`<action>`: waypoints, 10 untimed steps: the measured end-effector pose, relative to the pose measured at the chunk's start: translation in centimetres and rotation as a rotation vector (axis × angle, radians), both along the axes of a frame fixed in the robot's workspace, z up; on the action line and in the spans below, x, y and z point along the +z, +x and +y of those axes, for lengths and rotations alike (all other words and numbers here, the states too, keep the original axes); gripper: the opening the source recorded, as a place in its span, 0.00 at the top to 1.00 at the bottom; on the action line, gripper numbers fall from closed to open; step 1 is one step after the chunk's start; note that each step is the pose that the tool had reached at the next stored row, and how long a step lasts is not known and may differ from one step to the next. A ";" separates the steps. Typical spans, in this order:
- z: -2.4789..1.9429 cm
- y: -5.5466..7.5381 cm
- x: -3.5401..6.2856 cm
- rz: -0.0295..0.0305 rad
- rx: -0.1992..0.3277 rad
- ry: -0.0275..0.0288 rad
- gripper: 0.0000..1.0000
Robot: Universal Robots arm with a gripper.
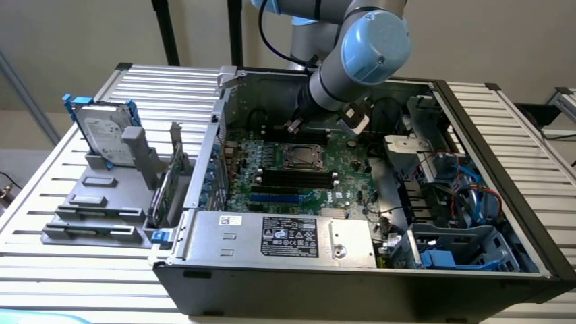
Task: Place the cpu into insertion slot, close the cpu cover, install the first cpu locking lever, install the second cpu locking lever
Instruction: 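Install the second cpu locking lever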
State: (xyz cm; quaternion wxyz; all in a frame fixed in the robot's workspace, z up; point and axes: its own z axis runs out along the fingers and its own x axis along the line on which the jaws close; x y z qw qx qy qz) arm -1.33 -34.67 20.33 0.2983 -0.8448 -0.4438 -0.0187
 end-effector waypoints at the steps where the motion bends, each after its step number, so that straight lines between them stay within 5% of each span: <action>1: 0.00 0.0 0.00 0.0000 0.000 0.0005 0.89; 10: 0.00 0.0 0.00 0.0000 0.000 0.0054 0.89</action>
